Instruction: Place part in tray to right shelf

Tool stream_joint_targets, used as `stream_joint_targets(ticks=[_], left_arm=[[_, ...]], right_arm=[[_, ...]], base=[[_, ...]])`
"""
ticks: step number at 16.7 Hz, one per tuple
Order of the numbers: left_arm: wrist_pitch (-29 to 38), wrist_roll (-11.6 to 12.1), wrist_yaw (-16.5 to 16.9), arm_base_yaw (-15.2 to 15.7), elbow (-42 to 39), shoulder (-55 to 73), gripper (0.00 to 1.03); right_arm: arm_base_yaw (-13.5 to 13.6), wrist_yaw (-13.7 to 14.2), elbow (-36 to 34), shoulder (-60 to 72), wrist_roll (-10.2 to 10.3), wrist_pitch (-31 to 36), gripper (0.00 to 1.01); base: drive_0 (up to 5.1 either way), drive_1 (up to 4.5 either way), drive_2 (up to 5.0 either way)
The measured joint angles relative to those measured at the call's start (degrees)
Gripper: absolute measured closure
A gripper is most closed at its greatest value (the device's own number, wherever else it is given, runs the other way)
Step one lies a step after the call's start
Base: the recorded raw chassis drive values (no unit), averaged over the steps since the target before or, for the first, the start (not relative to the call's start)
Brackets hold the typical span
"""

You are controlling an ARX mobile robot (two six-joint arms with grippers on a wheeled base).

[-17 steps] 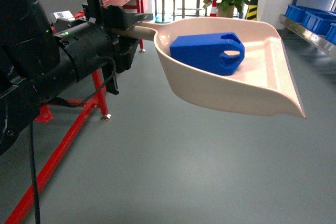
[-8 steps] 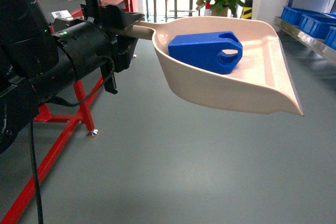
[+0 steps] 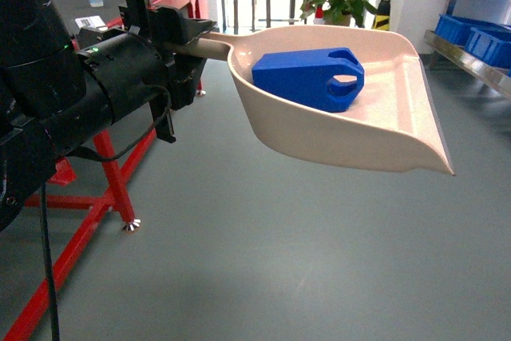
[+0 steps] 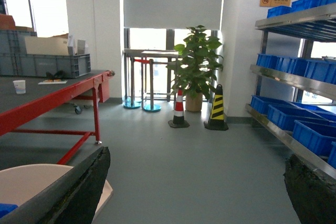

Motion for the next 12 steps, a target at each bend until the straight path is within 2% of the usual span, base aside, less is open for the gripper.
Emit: stream_joint_targets(ticks=[12], left_arm=[[0.04,0.00,-0.09,0.02,0.00,0.00,0.87]], right_arm=[[0.00,-0.15,0.00,0.04,-0.02,-0.15,0.03]], base=[[0.0,4.23,-4.1]])
